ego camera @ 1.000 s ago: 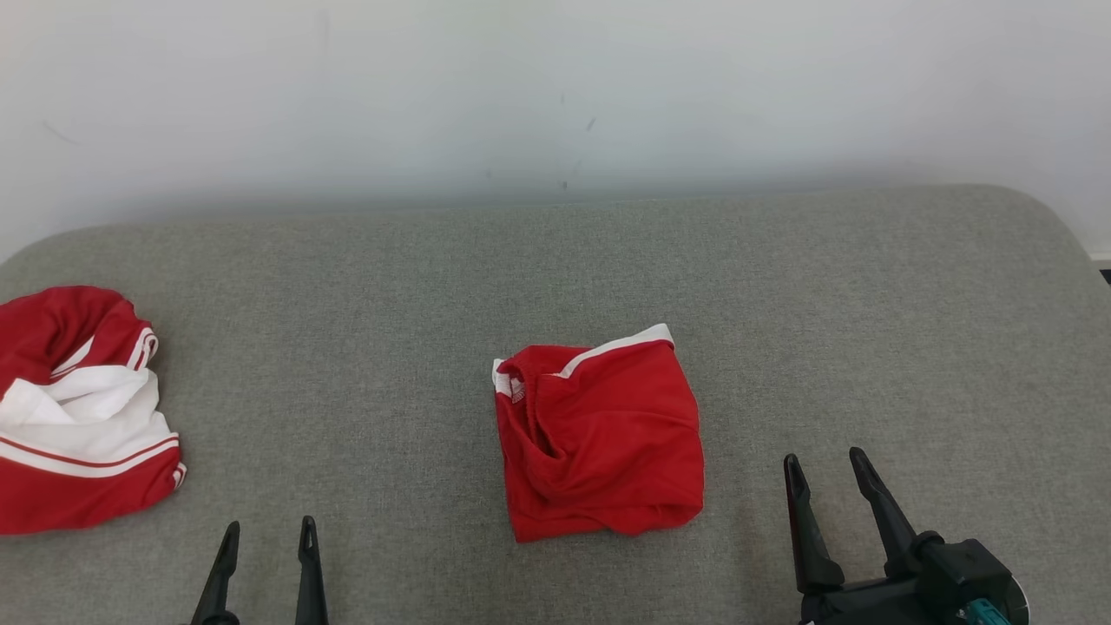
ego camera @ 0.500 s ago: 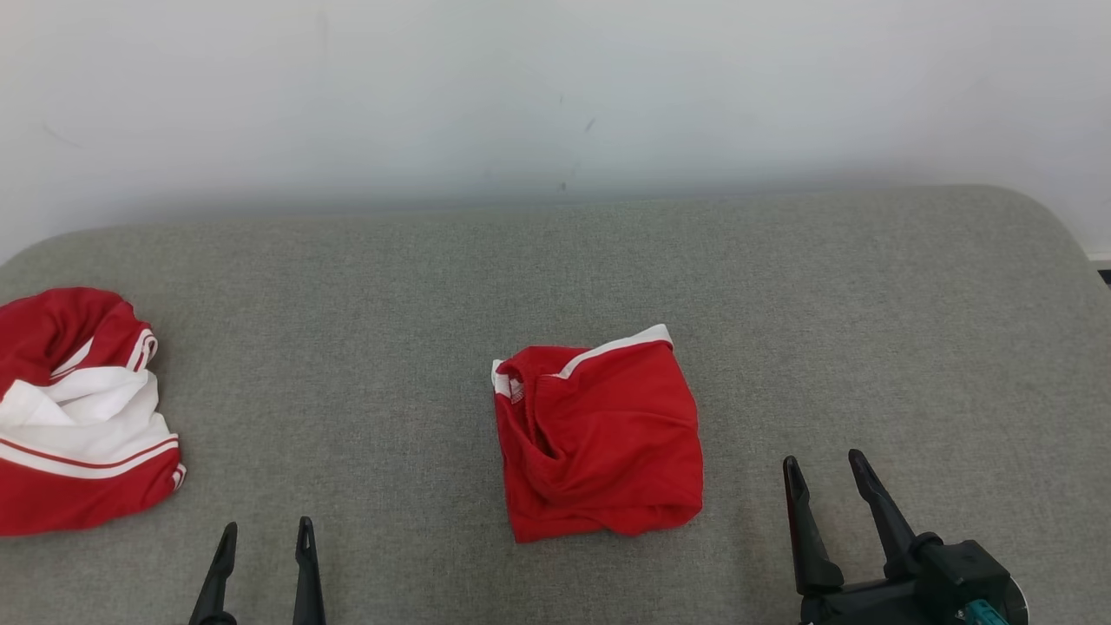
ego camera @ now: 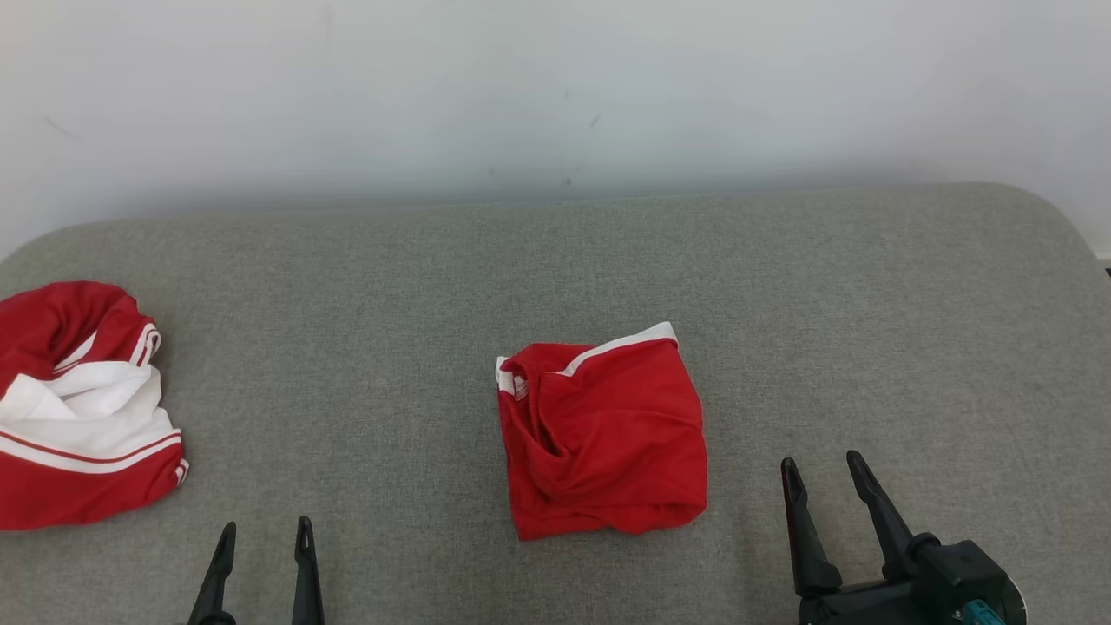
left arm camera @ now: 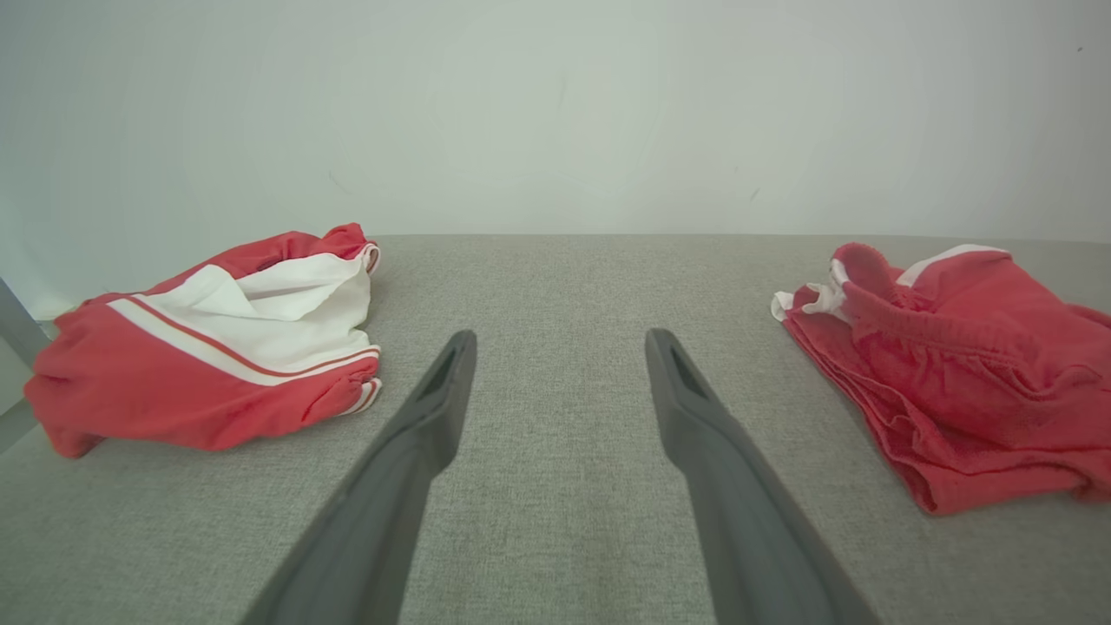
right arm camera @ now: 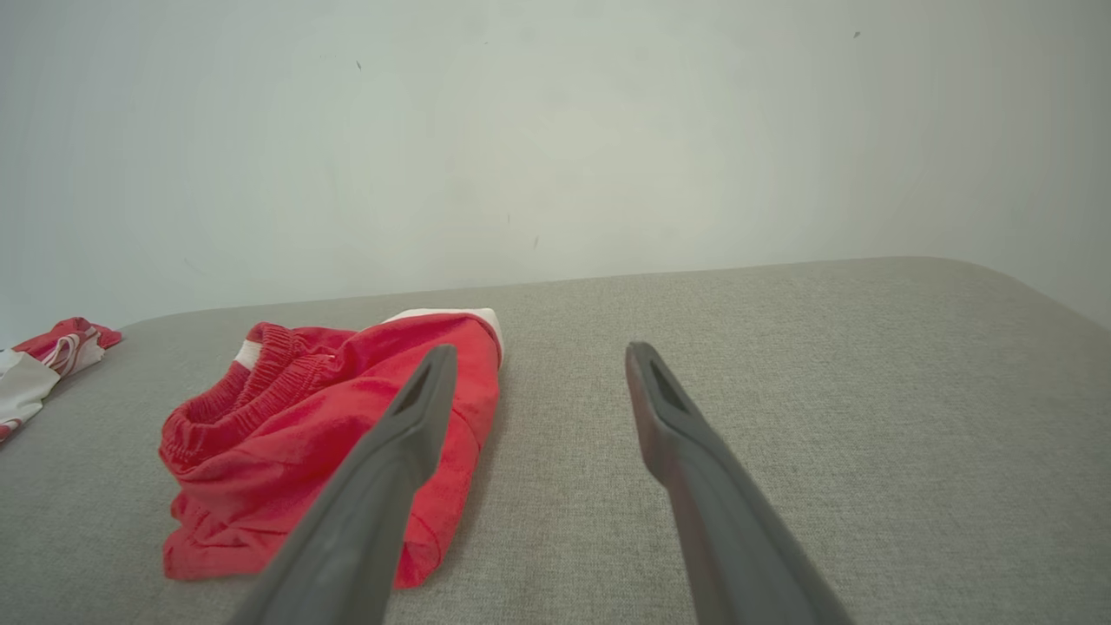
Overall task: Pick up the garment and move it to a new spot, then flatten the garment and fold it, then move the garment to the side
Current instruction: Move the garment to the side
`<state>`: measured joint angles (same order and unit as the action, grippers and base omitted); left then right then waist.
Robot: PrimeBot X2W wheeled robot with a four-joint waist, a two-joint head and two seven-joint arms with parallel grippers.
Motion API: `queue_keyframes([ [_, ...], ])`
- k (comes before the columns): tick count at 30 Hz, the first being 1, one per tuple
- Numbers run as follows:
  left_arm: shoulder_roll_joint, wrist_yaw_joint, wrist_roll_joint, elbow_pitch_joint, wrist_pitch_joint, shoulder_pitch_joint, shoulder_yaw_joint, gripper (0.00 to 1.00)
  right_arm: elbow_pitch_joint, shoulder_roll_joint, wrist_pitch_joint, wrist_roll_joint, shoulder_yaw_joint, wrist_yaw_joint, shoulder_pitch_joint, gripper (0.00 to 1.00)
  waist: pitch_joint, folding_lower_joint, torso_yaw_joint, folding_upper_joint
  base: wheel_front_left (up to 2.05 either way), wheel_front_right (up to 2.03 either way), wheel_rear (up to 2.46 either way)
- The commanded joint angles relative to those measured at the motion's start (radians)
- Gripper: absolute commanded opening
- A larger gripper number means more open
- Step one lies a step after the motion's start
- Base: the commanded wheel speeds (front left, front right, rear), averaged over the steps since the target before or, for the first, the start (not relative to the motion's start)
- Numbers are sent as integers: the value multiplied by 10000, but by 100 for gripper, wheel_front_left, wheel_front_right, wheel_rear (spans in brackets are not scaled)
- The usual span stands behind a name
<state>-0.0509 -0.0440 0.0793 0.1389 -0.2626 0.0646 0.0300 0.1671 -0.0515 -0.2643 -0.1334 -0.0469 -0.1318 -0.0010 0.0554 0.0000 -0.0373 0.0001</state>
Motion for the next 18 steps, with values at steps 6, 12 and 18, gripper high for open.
queue_keyframes([
  [6, 10, 24, -35, -5, -27, 53, -2, 100, 10, 24, -1, 27, -9, 24, 35, 100, 10, 0, 49, -1, 0, 0, 0],
  [12, 10, -5, -13, 35, -27, 11, -50, 100, 27, 22, -3, 13, 103, 24, 55, 100, -1, 0, 160, -1, 0, 0, 0],
  [18, 10, -35, -20, 62, -27, -24, -133, 100, 186, 24, -1, -17, 161, 24, 22, 100, -17, 0, 410, -1, 0, 0, 0],
])
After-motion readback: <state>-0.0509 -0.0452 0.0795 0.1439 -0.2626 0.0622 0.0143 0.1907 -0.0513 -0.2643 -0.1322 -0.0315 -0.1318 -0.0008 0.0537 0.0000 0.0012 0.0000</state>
